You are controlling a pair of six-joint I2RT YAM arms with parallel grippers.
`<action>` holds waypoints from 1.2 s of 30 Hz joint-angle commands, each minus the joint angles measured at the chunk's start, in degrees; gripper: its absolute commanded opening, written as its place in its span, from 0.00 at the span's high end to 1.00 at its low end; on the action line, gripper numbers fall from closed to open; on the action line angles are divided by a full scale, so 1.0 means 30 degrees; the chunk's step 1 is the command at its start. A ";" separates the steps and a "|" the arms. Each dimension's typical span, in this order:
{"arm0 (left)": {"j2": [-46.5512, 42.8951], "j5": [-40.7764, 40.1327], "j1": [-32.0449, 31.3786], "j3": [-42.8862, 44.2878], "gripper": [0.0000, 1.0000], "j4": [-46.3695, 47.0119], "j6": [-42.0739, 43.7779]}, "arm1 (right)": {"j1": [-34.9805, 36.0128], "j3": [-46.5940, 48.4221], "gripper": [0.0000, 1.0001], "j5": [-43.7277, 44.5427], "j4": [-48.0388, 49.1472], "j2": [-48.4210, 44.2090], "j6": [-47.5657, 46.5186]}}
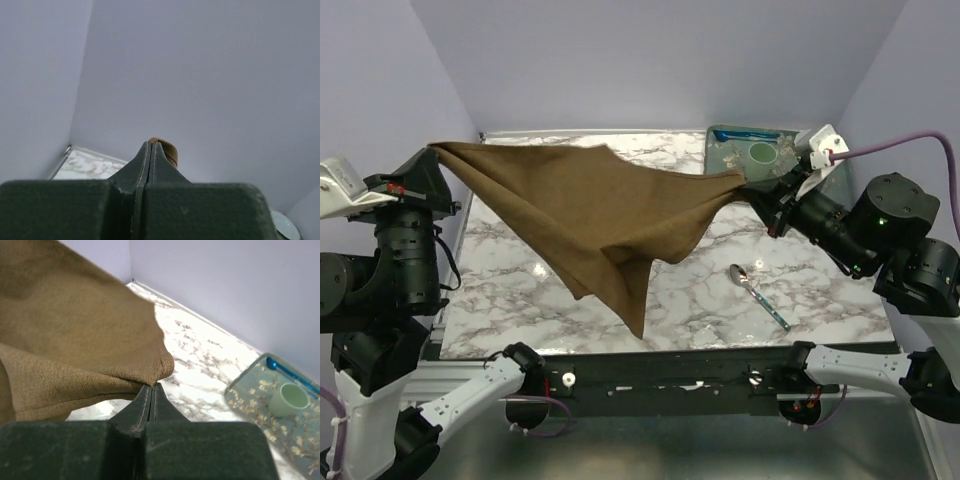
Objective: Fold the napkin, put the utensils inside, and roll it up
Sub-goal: Flatten the napkin out
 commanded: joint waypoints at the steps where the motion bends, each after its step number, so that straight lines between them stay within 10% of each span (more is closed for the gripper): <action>1: 0.0619 -0.5228 0.0073 -0.2271 1.00 -0.1881 0.0693 | 0.0058 -0.2439 0.99 0.0749 -0.1538 -0.0340 0.2958; 7: 0.3222 -0.6114 0.0743 -0.4325 1.00 0.1334 0.1603 | -0.2924 -0.2916 0.99 0.0209 0.0686 0.1177 0.2846; 17: 0.9759 0.2763 0.8917 0.2059 1.00 -0.2292 -0.2382 | -0.6970 0.1333 0.99 -0.1530 0.0750 0.5606 0.1204; 26: 1.0287 0.4817 1.1468 -0.2476 1.00 -0.3757 -0.3643 | -0.8758 -0.5575 0.99 -0.1442 -0.0334 0.4551 0.3751; 36: 1.1547 0.5426 1.3666 -0.4875 1.00 -0.2996 -0.4638 | -1.0518 -0.2976 0.99 -0.2382 -0.0041 0.9029 0.3460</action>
